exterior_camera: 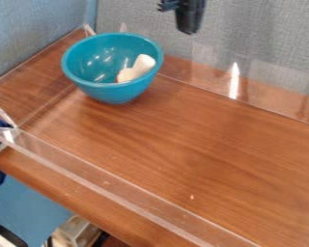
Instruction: Put the mushroom in the blue bowl
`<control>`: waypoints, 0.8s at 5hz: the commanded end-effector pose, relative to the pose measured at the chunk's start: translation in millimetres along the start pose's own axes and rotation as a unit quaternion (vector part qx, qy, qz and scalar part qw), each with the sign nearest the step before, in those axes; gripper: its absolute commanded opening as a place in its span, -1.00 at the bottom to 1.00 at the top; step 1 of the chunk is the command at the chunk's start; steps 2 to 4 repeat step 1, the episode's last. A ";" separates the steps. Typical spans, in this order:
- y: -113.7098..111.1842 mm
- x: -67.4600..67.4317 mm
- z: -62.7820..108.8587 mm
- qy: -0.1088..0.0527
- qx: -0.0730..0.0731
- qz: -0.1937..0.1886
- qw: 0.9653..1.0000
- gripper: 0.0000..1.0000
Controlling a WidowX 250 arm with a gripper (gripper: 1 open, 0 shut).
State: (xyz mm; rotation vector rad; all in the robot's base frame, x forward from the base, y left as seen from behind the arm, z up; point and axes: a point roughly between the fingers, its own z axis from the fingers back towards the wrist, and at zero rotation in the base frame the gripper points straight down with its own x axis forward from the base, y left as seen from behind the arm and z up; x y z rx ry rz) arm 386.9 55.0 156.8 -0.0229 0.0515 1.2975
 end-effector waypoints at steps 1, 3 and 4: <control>20.8 26.7 36.6 -0.032 -0.044 0.057 0.997 -1.00; 20.8 26.7 36.6 -0.032 -0.044 0.057 0.997 -1.00; 20.8 26.7 36.6 -0.032 -0.044 0.057 0.997 -1.00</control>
